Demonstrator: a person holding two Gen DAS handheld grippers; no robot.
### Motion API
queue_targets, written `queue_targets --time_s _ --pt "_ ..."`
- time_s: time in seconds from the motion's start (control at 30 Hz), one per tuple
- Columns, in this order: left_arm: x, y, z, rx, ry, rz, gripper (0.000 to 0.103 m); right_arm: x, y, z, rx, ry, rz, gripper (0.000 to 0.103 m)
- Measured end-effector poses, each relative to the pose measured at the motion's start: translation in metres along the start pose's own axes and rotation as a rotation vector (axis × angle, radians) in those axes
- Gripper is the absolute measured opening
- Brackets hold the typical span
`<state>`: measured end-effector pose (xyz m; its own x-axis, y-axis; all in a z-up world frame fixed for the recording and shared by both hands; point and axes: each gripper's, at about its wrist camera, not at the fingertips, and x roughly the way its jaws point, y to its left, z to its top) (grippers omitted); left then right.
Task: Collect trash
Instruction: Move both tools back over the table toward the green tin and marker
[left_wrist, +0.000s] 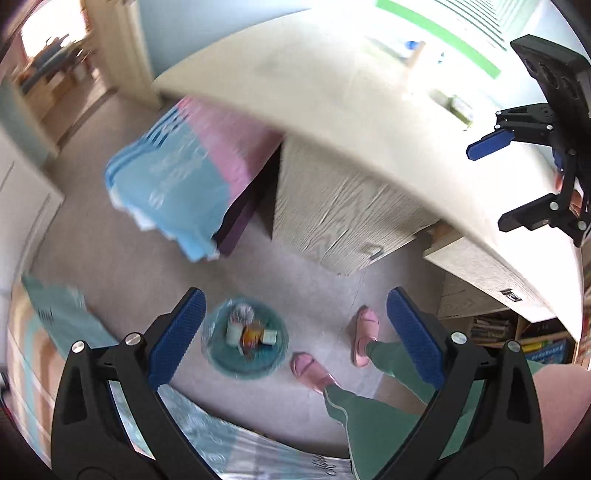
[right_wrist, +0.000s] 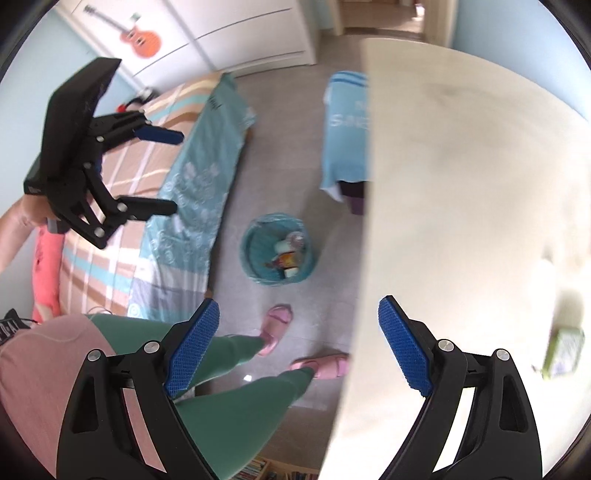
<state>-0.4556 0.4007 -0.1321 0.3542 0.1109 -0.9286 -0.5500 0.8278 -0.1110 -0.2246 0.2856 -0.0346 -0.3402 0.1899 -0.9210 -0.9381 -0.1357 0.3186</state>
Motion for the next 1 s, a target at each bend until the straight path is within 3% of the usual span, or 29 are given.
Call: queue_targets --time_s 0.43,0.6,0.73,0.83,1.0 --pt "0.026 -0.127 0.118 0.382 -0.048 -0.096 0.096 -0.079 -0.115 -0.113 0.105 -0.093 -0.195 0.087" --pt "0.046 -0.173 0.161 0.496 -0.07 -0.143 0.096 -0.101 -0.165 -0.148 0.073 -0.127 -0.203 0.087" --pt "0.07 -0.2 0.185 0.59 -0.092 -0.18 0.096 -0.099 -0.193 -0.157 -0.009 -0.125 -0.224 0.087" --pt "0.09 -0.213 0.203 0.648 -0.068 -0.178 0.096 -0.095 -0.211 -0.157 -0.084 -0.129 -0.241 0.087" --pt "0.121 -0.225 0.225 0.761 -0.042 -0.24 0.096 -0.078 -0.239 -0.151 -0.219 -0.106 -0.282 0.087"
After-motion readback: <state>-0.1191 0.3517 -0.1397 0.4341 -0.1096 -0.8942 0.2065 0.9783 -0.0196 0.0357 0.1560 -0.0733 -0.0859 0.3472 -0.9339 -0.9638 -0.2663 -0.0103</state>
